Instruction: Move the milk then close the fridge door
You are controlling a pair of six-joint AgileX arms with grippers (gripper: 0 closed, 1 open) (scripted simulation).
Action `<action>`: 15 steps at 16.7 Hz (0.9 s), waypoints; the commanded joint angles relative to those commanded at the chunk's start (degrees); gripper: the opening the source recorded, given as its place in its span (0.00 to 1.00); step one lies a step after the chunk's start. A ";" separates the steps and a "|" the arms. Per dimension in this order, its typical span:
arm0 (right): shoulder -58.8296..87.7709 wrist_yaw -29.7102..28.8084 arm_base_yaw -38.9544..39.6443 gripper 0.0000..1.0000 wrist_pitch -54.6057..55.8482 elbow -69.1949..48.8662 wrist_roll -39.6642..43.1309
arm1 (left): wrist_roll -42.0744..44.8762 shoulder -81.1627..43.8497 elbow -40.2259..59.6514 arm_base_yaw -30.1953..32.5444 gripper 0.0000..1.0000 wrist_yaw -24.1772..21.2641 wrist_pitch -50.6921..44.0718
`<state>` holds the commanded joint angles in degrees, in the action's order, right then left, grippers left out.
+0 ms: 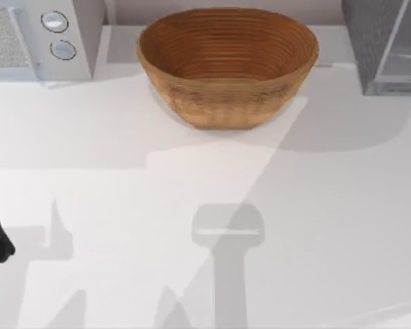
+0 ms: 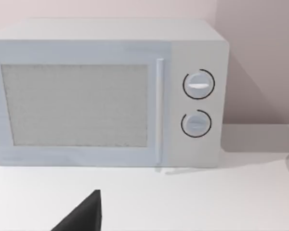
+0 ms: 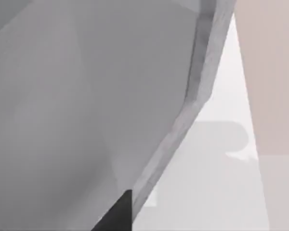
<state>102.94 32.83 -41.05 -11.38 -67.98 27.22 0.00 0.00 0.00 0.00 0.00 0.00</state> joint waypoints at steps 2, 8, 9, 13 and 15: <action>-1.22 -3.58 5.51 1.00 1.88 1.55 -3.32 | 0.00 0.00 0.00 0.00 1.00 0.00 0.00; -5.25 -13.19 17.65 1.00 7.94 5.04 -12.29 | 0.00 0.00 0.00 0.00 1.00 0.00 0.00; -5.84 -15.17 20.45 1.00 8.83 5.71 -13.91 | 0.00 0.00 0.00 0.00 1.00 0.00 0.00; -8.09 -24.47 32.66 1.00 12.75 9.23 -21.47 | 0.00 0.00 0.00 0.00 1.00 0.00 0.00; -9.23 -28.45 36.86 1.00 14.66 11.26 -24.79 | 0.00 0.00 0.00 0.00 1.00 0.00 0.00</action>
<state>93.71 4.38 -4.18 3.28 -56.72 2.43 0.00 0.00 0.00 0.00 0.00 0.00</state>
